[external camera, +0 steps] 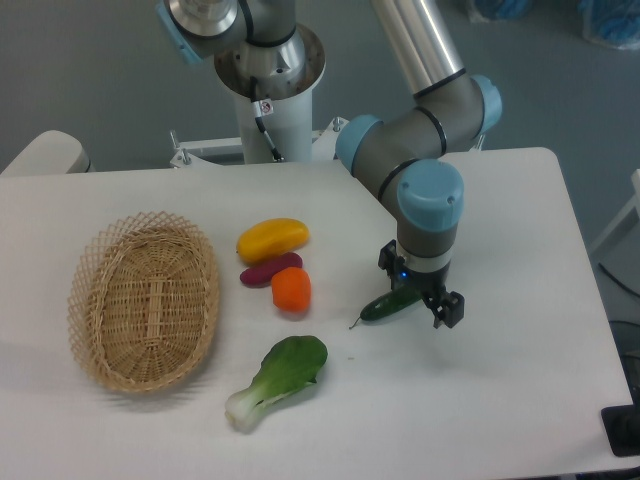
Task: Pick up the cucumber from the table
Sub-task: 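Lower the open gripper over the cucumber and close on it, then lift the gripped cucumber up off the table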
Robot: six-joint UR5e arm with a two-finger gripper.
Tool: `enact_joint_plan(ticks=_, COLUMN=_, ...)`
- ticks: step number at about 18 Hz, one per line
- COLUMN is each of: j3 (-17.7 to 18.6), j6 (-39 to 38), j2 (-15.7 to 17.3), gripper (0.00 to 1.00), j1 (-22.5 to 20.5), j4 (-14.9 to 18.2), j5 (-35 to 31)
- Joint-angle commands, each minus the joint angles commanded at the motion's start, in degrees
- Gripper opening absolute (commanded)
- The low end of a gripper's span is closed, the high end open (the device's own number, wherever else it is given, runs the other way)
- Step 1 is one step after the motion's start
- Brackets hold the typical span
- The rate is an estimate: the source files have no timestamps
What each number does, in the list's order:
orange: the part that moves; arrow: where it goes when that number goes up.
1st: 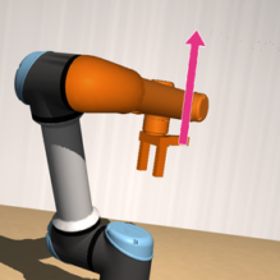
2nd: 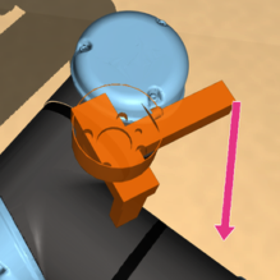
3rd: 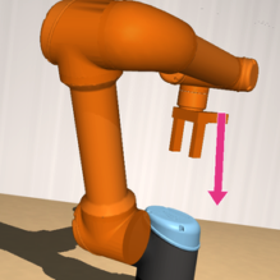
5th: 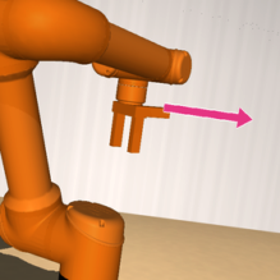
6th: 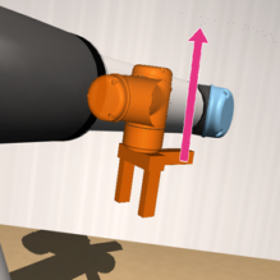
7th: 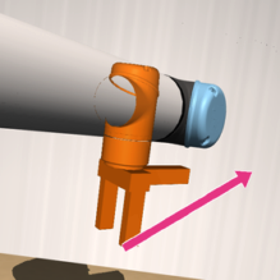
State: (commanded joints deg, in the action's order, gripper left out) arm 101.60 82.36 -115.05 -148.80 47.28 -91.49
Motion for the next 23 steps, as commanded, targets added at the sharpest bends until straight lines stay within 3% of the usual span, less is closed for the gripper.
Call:
enact_joint_plan(ticks=5, j3=2.2, j6=-0.1, j2=0.1, gripper=1.00, j1=0.4, j4=0.0, j5=-0.2)
enact_joint_plan(ticks=19, j3=3.0, j6=-2.4, j2=-1.2, gripper=0.99, j1=1.1, j4=0.1, j5=-0.4)
enact_joint_plan(ticks=23, j3=3.1, j6=-2.9, j2=-1.4, gripper=0.85, j1=2.3, j4=-0.6, j5=-0.5)
